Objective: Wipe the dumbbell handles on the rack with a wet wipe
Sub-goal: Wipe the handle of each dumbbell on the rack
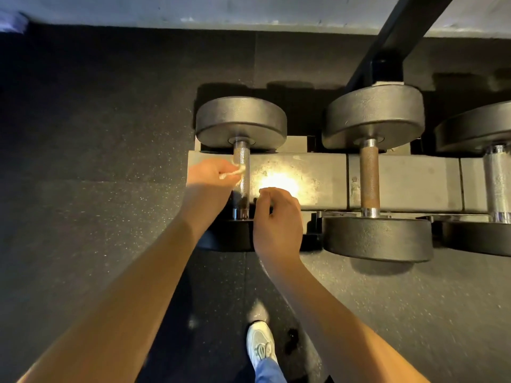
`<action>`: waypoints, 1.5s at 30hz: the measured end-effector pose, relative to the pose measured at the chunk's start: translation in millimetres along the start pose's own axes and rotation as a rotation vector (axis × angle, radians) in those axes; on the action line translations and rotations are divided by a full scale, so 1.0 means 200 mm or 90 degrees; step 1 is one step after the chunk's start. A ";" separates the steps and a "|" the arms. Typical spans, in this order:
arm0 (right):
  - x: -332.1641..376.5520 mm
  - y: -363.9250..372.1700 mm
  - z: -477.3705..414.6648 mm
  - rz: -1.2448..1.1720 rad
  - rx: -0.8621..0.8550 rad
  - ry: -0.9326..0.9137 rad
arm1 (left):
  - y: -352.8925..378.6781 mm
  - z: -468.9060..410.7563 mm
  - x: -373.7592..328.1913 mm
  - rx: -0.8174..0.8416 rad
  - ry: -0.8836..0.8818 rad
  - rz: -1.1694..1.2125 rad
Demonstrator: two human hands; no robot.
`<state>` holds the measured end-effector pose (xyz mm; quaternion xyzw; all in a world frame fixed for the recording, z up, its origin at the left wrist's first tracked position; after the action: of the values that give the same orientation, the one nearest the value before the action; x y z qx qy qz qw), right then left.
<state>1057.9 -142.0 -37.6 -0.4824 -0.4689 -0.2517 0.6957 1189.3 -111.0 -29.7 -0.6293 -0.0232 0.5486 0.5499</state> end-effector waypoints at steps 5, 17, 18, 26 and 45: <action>0.00 -0.01 0.01 -0.012 -0.016 0.017 | -0.02 -0.02 -0.02 -0.009 0.003 -0.009; 0.02 -0.02 0.02 -0.012 -0.030 0.025 | -0.02 0.03 -0.04 0.173 -0.051 -0.198; 0.02 -0.02 0.02 -0.014 -0.033 0.025 | -0.01 0.05 -0.04 0.172 -0.047 -0.189; 0.03 -0.03 0.02 -0.009 -0.039 0.028 | -0.01 -0.02 -0.10 -0.029 -0.053 -0.016; 0.05 -0.08 -0.16 -0.348 0.232 0.160 | -0.02 0.18 -0.12 0.031 -0.068 0.132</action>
<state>1063.0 -177.0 -26.0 -0.1721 -0.5288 -0.3985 0.7293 1156.4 -101.6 -3.3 -0.5849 0.0259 0.6355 0.5033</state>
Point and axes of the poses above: each hand's wrist, its own z-axis away from the middle knuckle, its own y-axis out of the palm, x = y × z, the point moved 2 cm from there along -z, towards the middle knuckle, and after that the axes turned 10 degrees about -z, right-handed, at the moved point
